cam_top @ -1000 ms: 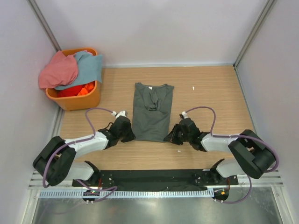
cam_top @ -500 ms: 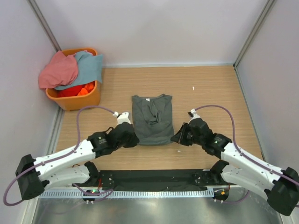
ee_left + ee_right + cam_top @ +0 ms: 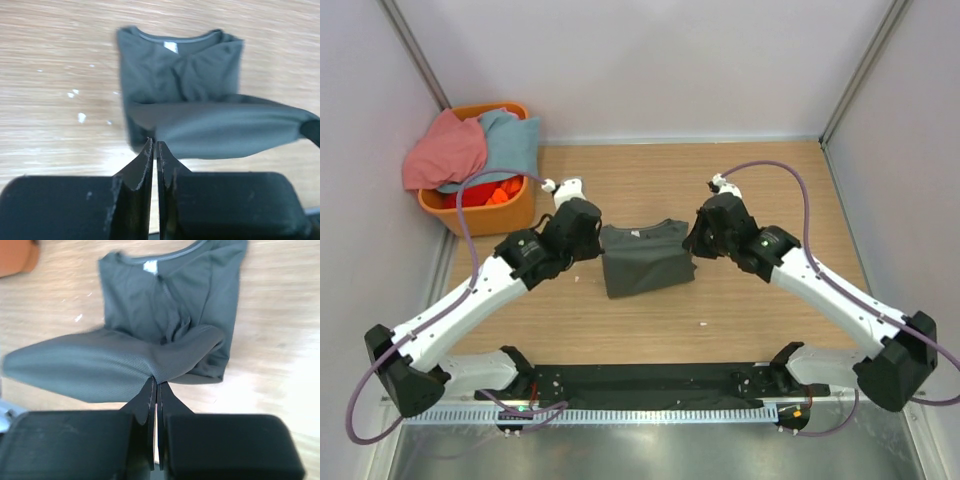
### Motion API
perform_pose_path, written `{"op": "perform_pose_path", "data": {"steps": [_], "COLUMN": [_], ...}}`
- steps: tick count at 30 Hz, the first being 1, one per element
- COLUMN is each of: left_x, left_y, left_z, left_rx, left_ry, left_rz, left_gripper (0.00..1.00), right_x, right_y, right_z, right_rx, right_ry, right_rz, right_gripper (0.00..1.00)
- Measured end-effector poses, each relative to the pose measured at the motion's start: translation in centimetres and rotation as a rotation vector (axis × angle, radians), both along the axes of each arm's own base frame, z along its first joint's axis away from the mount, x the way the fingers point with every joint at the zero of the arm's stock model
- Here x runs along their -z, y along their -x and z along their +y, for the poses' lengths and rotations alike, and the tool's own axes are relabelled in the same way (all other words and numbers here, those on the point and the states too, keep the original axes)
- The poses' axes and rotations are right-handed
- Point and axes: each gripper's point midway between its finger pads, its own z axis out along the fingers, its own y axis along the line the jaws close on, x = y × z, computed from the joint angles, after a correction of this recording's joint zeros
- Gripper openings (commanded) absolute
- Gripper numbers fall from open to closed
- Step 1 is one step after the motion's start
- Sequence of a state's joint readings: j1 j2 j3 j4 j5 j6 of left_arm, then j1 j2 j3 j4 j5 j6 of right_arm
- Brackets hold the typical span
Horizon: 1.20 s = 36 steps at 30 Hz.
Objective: Fold and stack the t-shirts
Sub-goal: Fold the tshirt
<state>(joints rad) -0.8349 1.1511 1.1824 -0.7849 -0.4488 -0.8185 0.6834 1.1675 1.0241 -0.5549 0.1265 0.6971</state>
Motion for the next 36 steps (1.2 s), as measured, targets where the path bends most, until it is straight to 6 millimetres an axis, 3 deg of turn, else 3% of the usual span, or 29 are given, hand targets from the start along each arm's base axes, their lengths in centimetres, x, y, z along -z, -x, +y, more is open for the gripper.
{"op": "perform_pose_path", "data": {"steps": [4,9,11,13,16,22,28,36], "left_x": [1.3,2.6,3.4,4.2,6.0,10.6,15.4,16.8], "left_y": [-2.6,-5.2,-5.8,-6.0,-6.1,-7.7,-10.4,-11.7], "left_z": [1.7,1.5,1.2,0.6,-0.6,-1.8,-5.2,-7.7], "left_rx": [-0.040,-0.031,-0.017,0.009,0.054,0.091,0.149,0.191], "left_ry": [-0.067,-0.112,-0.123,-0.118,-0.063,0.067,0.184,0.284], "left_rz": [0.040,0.094,0.111,0.120,0.122,0.191,0.249,0.244], "left_gripper": [0.07,0.07,0.20,0.46,0.57,0.50,0.47,0.45], "right_x": [1.1,2.1,2.3,2.5,3.1,3.4,4.3,5.1], "right_y": [-2.4,-4.4,-5.0,-5.4,-5.5,-4.8,-3.4,-3.0], "right_z": [-0.5,-1.2,-1.4,-1.4,-1.2,-1.1,-1.7,-1.6], "right_rx": [0.021,0.040,0.039,0.035,0.016,-0.029,-0.057,-0.073], "right_ry": [0.071,0.113,0.120,0.123,0.132,0.126,0.124,0.121], "right_rz": [0.017,0.037,0.040,0.041,0.053,0.033,0.035,0.046], "right_gripper": [0.01,0.01,0.01,0.01,0.01,0.01,0.01,0.01]}}
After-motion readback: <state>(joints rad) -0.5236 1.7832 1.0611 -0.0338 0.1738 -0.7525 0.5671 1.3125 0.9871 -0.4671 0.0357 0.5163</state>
